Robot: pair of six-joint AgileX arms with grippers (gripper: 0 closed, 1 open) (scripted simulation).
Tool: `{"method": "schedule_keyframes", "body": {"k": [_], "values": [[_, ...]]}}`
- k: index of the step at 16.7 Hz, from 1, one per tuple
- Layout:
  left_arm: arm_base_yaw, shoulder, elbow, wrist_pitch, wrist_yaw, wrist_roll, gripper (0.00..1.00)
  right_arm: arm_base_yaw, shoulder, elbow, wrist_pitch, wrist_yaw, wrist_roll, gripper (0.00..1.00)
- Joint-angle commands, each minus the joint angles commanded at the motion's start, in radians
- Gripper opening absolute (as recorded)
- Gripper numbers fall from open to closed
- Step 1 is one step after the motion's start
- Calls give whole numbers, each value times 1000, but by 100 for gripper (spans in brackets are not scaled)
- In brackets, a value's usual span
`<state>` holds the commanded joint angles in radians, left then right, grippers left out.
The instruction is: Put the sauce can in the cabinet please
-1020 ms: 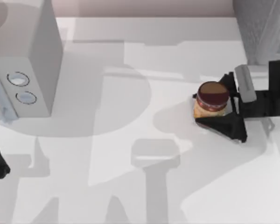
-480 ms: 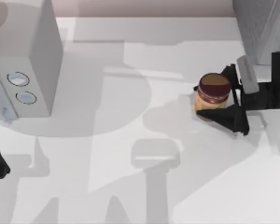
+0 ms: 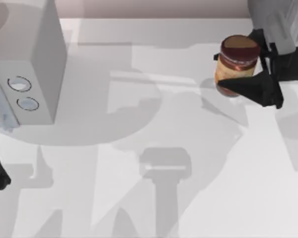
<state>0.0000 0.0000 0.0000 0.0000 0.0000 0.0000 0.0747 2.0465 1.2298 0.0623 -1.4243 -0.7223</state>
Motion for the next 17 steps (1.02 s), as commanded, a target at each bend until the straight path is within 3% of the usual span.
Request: {"method": "schedule_keyframes", "body": {"k": [10,13,17], "values": [[0,0,0,0,0,0,100,-8,-99,-22,-35,38,32,0],[0,0,0,0,0,0,100,-29,-234,-120,-18,143,109,0],[0,0,0,0,0,0,100,-64,-540,-315,1,364,251,0]]}}
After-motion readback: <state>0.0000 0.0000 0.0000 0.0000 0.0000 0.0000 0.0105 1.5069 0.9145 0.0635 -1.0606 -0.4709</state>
